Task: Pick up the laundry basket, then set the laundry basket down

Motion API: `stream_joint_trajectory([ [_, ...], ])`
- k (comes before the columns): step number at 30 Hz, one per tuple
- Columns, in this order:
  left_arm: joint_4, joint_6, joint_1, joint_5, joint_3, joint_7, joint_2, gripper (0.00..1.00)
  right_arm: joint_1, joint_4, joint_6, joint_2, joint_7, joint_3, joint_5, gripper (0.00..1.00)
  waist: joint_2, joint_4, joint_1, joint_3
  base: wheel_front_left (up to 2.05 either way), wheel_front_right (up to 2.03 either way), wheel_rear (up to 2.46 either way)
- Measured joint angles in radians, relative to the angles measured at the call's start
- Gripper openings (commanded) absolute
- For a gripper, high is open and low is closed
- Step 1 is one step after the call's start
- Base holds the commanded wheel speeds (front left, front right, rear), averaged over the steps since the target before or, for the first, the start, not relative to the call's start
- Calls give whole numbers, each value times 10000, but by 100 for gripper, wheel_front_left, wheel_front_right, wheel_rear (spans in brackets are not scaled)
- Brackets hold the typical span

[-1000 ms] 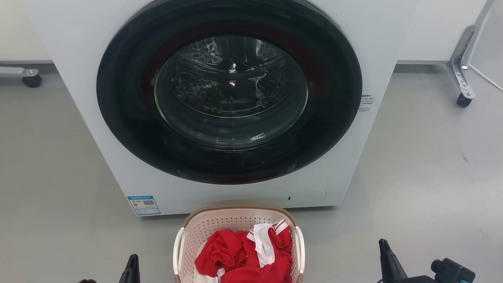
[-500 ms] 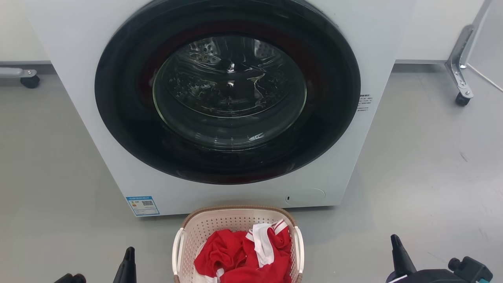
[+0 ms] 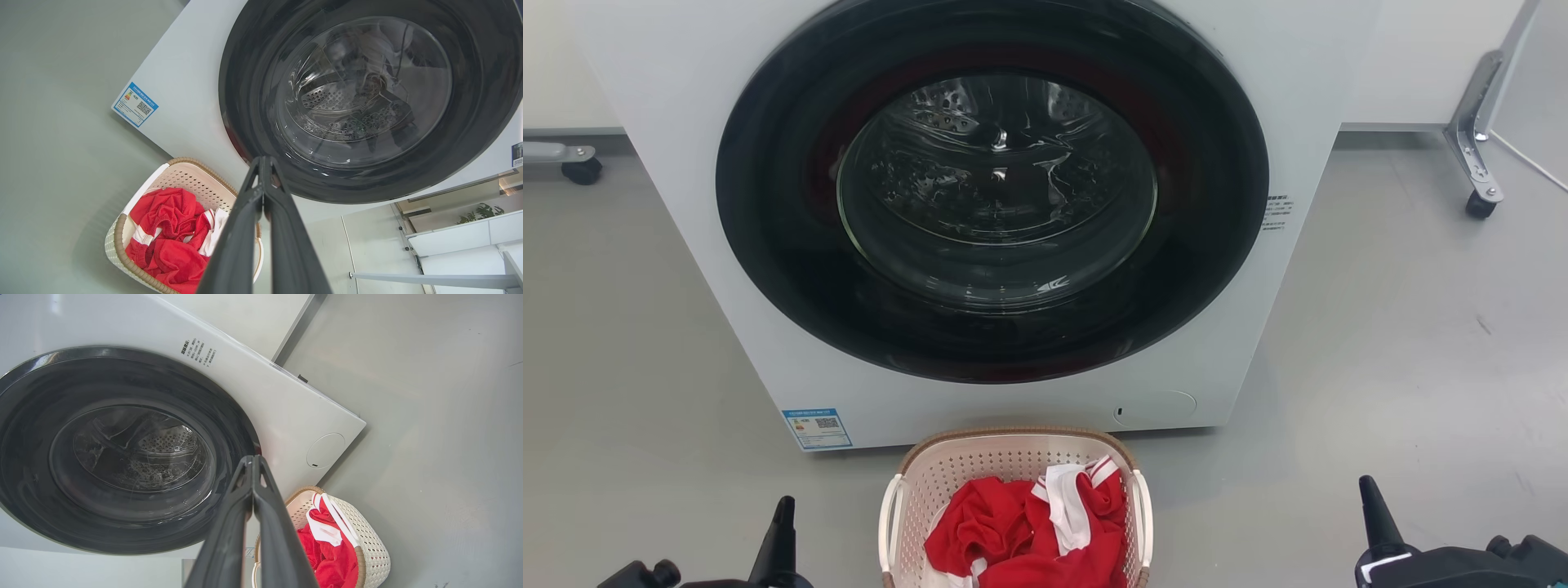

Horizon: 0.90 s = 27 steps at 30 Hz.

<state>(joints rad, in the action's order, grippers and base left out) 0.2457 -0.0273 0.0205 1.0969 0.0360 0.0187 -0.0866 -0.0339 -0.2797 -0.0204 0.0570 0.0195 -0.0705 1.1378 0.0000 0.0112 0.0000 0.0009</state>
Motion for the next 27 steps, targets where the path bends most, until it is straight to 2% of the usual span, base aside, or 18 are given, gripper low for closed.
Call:
stream_joint_trajectory([
  [27, 343, -637, -638, 3450, -886, -890, 284, 0, -395, -136, -690, -84, -901, 1394, 3183, 0, 0, -78, 0, 6, 0, 0, 0],
])
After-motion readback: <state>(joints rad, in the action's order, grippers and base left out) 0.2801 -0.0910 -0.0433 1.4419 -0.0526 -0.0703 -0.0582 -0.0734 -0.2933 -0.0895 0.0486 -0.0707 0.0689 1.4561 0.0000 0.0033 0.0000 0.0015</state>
